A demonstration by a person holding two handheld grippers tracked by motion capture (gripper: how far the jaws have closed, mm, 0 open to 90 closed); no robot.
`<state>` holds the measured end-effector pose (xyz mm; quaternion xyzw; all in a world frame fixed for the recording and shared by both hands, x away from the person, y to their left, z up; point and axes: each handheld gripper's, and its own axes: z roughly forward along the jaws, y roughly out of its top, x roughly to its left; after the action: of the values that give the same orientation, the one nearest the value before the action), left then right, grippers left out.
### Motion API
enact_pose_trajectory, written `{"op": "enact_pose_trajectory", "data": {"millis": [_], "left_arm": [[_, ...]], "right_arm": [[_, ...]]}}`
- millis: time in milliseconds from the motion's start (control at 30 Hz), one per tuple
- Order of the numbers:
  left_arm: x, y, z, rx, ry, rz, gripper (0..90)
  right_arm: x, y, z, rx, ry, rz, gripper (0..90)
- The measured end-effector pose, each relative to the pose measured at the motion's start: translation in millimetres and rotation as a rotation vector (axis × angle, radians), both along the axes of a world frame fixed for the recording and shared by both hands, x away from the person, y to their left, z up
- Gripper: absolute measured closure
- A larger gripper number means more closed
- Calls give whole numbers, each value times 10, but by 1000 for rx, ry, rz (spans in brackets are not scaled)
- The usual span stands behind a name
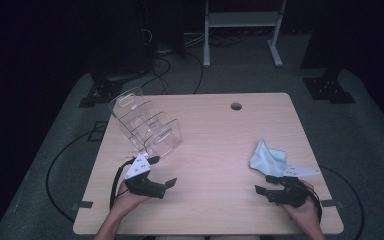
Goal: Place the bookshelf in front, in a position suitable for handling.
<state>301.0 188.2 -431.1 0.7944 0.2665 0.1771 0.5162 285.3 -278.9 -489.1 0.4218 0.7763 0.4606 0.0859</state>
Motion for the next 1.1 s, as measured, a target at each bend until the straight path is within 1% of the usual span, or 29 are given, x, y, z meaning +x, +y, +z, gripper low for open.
{"op": "enact_pose_trajectory", "data": {"millis": [100, 233, 300, 367, 467, 567, 700, 867, 967, 1000, 1100], "left_arm": [[5, 30, 81, -10, -9, -3, 21], [22, 85, 176, 3, -19, -2, 21], [36, 122, 234, -1, -25, 2, 21], [57, 161, 291, 2, -32, 9, 21], [103, 214, 367, 7, -42, 19, 21], [142, 256, 416, 11, -41, 28, 21], [184, 296, 469, 18, -52, 47, 19], [252, 365, 536, 18, -59, 71, 14], [293, 398, 557, 16, -64, 88, 13], [310, 411, 561, 16, -59, 92, 13], [359, 438, 573, 29, -58, 101, 13]], "right_arm": [[-5, -12, 13, 7, -3, -4, 312], [-10, -20, 20, 10, 0, -7, 312], [-7, -19, 25, 13, -1, -8, 312], [0, -16, 24, 14, -4, -7, 312], [5, -3, 24, 12, 5, -4, 310], [3, -1, 25, 10, 3, -3, 310], [-4, -9, 27, 12, -1, -5, 309], [-6, -3, 32, 10, -3, -6, 308], [-9, -2, 35, 9, -5, -5, 307], [-10, -3, 35, 10, -4, -5, 307], [-11, -2, 34, 10, -5, -4, 306]]}}
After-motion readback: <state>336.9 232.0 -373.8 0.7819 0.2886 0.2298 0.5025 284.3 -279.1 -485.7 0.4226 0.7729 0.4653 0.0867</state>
